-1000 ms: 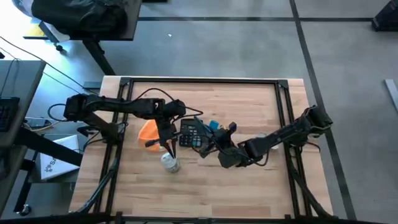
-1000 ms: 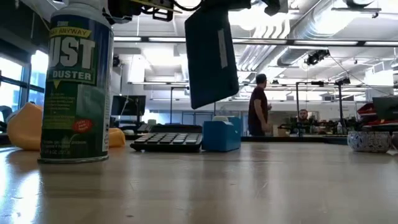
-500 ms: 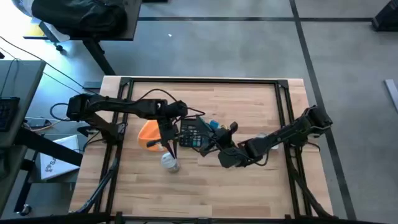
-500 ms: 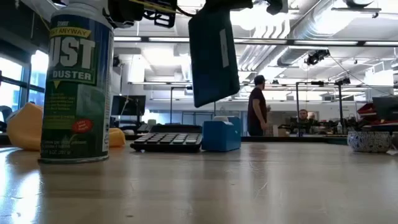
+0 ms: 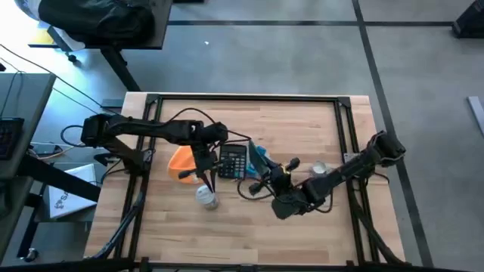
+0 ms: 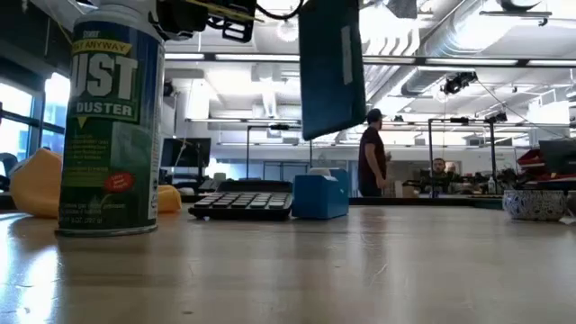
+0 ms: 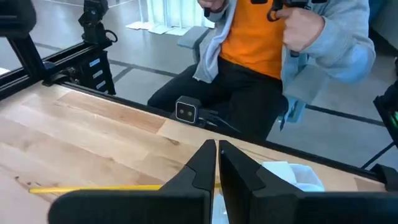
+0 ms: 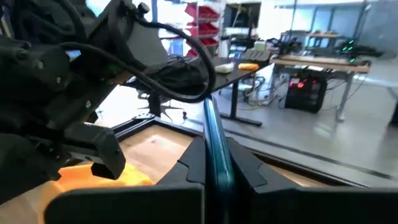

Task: Apply microfiber cloth
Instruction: Wipe the tablet with the orange microfiber cloth

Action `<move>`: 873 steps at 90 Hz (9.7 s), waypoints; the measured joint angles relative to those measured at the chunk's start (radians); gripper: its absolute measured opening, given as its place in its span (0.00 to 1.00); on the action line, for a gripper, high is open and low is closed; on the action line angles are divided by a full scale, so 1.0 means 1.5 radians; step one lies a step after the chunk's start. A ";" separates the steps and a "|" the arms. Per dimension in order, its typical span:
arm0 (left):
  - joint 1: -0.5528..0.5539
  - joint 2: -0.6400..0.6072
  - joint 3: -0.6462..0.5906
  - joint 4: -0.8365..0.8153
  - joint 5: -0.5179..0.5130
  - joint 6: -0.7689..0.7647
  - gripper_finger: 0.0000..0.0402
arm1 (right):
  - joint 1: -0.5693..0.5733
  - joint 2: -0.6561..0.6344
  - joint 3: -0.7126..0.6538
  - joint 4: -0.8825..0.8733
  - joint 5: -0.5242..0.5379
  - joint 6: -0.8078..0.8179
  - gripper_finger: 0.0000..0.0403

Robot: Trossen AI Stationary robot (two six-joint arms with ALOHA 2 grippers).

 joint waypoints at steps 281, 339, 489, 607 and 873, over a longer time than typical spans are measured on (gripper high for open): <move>-0.016 -0.006 0.053 0.005 -0.023 -0.094 0.00 | 0.058 0.008 0.126 -0.321 -0.340 -0.491 0.00; -0.050 -0.006 0.060 -0.002 -0.067 -0.099 0.00 | 0.043 0.057 0.128 -0.432 -0.206 -0.977 0.00; -0.003 0.000 0.055 -0.080 -0.119 -0.058 0.00 | 0.026 0.136 0.121 -0.519 -0.224 -1.140 0.00; -0.040 -0.060 0.048 -0.022 -0.214 -0.141 0.00 | -0.039 0.137 0.121 -0.357 -0.389 -1.475 0.00; -0.102 -0.182 -0.188 0.293 -0.315 -0.315 0.00 | -0.012 0.136 0.104 -0.371 -0.535 -1.401 0.00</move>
